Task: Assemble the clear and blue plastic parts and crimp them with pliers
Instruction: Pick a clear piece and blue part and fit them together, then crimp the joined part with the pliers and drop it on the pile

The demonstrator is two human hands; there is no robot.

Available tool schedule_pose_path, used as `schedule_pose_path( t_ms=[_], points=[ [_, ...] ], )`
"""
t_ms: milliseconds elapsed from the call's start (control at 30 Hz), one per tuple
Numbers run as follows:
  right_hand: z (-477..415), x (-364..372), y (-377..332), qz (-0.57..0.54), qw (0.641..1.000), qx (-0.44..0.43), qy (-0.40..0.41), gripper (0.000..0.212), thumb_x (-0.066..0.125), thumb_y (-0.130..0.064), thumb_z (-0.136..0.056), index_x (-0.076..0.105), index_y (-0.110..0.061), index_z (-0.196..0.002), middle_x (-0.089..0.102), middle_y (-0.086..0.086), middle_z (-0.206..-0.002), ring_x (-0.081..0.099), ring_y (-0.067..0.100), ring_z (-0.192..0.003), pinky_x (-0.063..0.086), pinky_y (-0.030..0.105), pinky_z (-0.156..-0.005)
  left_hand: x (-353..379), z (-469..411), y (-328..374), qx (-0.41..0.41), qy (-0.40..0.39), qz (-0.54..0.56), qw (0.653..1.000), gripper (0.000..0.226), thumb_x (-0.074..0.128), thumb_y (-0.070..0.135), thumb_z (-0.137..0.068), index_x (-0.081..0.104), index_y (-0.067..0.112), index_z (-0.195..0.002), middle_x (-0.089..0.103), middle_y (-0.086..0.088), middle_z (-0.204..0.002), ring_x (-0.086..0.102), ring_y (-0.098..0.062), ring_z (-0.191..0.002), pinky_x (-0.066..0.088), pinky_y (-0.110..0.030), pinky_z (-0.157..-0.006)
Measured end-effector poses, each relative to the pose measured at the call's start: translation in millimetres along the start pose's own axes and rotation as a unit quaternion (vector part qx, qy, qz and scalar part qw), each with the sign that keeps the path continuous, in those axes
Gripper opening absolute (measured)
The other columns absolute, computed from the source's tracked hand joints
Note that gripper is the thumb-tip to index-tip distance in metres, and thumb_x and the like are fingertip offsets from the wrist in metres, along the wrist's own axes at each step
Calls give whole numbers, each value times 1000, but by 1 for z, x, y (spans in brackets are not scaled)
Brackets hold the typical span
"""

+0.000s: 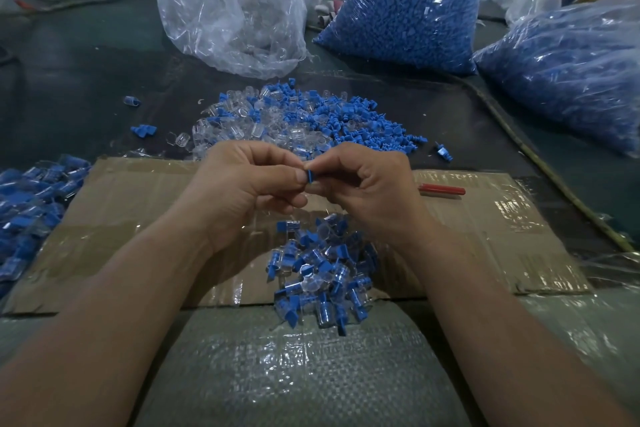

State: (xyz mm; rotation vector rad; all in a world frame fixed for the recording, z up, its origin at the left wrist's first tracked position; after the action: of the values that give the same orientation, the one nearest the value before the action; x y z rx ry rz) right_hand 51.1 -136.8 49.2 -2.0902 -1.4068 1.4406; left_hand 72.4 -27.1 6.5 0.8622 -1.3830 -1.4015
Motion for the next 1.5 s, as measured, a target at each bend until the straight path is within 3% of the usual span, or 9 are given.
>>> schedule_pose_path(
  t_ms=[167,333,500,600,700,900,1100,1300,1500],
  points=[
    [-1,-9,14,30,996,83,-22,24,72,-22,-74,65,-20,-97,61,-16,-82,62,2,-78,49,12,-77,-5,-1,-1,8,25,25,999,13,65,6,-55,63,3,-68,64,-7,-55,60,-12,-47,50,-16,-45],
    [8,-56,55,88,970,227,19,24,75,-31,-72,61,-31,-91,60,-19,-82,58,-4,-79,44,8,-69,-11,-3,1,21,44,28,998,13,64,8,-57,62,3,-68,63,-4,-53,60,-12,-48,49,-16,-45],
    [27,-60,81,134,926,332,-119,47,77,-44,-63,58,-29,-104,56,-17,-93,52,-1,-88,38,17,-71,-14,-4,0,18,50,38,998,16,65,8,-57,61,2,-72,64,-4,-55,61,-12,-49,49,-16,-45],
    [39,-47,85,160,887,368,-227,77,75,-54,-48,52,-31,-119,48,-13,-104,48,8,-97,36,25,-81,-14,-5,0,20,49,38,998,17,64,8,-57,61,3,-72,64,-3,-55,61,-12,-49,49,-16,-45],
    [39,-44,87,208,873,363,-250,82,80,-47,-54,48,-29,-127,41,-8,-110,42,12,-103,37,29,-87,-13,-5,0,24,46,35,998,17,64,8,-57,61,3,-72,64,-3,-55,61,-11,-48,49,-16,-45],
    [32,-45,79,224,890,336,-211,48,82,-39,-57,57,-33,-98,46,-19,-87,45,2,-80,37,21,-62,-12,-7,-2,23,34,42,998,17,62,7,-59,59,3,-75,64,-4,-57,63,-12,-52,50,-16,-48],
    [22,-48,75,294,884,325,-161,33,71,-36,-63,70,-24,-94,64,-6,-81,54,7,-72,46,26,-63,-14,-10,-5,21,46,52,997,8,57,-3,-74,57,3,-78,65,-4,-57,64,-12,-54,54,-18,-51],
    [14,-41,67,308,899,280,-135,7,66,-23,-73,61,-21,-78,52,-8,-67,44,5,-62,31,23,-51,-16,-8,0,43,60,74,995,7,57,-2,-74,56,3,-78,64,-2,-56,63,-11,-54,53,-17,-51],
    [6,-49,51,258,941,220,-3,21,60,-6,-71,46,-22,-73,40,-12,-71,38,4,-63,26,21,-52,-17,-4,8,81,74,85,990,16,59,9,-62,56,5,-77,65,-1,-58,64,-11,-55,52,-16,-51]
  ],
)
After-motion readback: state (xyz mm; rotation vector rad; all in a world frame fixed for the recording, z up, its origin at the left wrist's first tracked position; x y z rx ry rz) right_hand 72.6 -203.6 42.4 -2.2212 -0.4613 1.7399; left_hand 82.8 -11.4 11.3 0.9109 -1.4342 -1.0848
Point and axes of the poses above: each hand's wrist, its own z-axis away from the middle knuckle, its own x-axis out of the palm, y = z × x, the point moved 9 cm from there along -z, towards the middle knuckle
